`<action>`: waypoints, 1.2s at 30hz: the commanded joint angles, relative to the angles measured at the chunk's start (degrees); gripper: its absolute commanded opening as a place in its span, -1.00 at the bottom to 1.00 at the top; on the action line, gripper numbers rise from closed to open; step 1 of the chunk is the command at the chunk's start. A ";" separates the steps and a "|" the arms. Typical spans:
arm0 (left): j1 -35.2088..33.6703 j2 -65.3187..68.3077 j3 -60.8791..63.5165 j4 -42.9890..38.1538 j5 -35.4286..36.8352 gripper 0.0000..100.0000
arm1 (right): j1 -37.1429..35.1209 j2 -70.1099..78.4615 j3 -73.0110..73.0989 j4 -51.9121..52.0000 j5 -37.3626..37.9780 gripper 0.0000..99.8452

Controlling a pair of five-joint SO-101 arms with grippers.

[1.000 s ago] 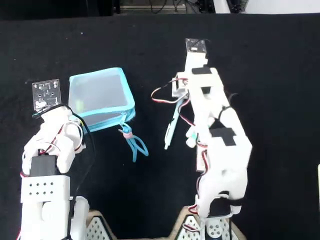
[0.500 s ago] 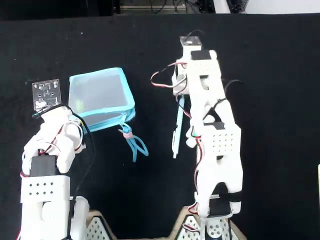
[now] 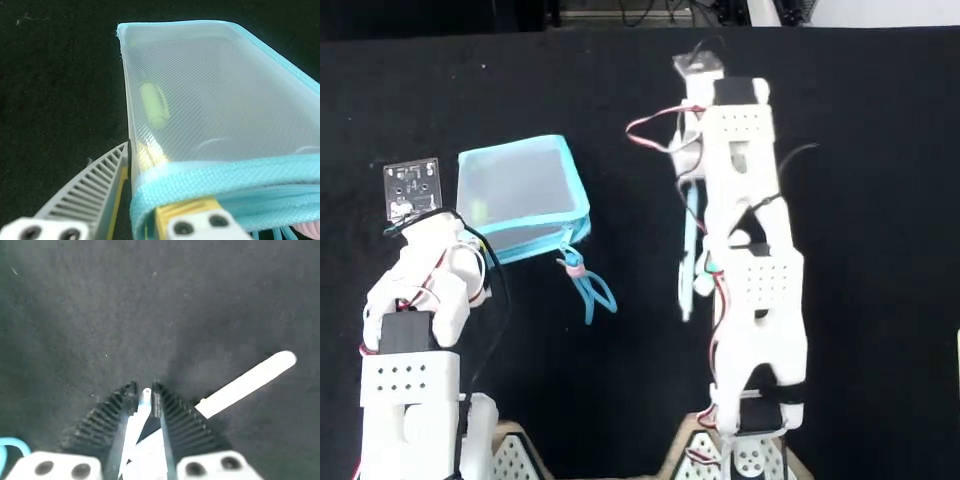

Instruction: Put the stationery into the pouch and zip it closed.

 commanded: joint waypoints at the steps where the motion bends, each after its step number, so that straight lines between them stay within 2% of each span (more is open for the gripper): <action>1: -0.40 0.00 -0.22 -0.70 -0.35 -0.94 | -2.81 2.51 1.19 -1.93 0.09 -0.98; 4: -0.48 0.00 -0.22 -0.62 -0.44 -0.94 | -3.08 5.23 1.01 -2.02 0.00 -0.97; 9: -0.48 0.00 -0.22 -0.70 -0.44 -0.94 | -2.81 5.67 0.84 1.93 0.18 -0.78; 22: -0.48 0.00 -0.22 -0.70 -0.62 -0.94 | -2.73 5.41 1.01 3.16 -0.09 -0.83; 27: -0.48 0.00 -0.22 -0.70 -0.62 -0.94 | -2.73 5.41 1.01 3.34 -0.09 -0.73; 36: -0.48 0.00 -0.22 -0.79 -0.62 -0.94 | -2.81 -0.40 6.81 3.16 -0.62 -0.73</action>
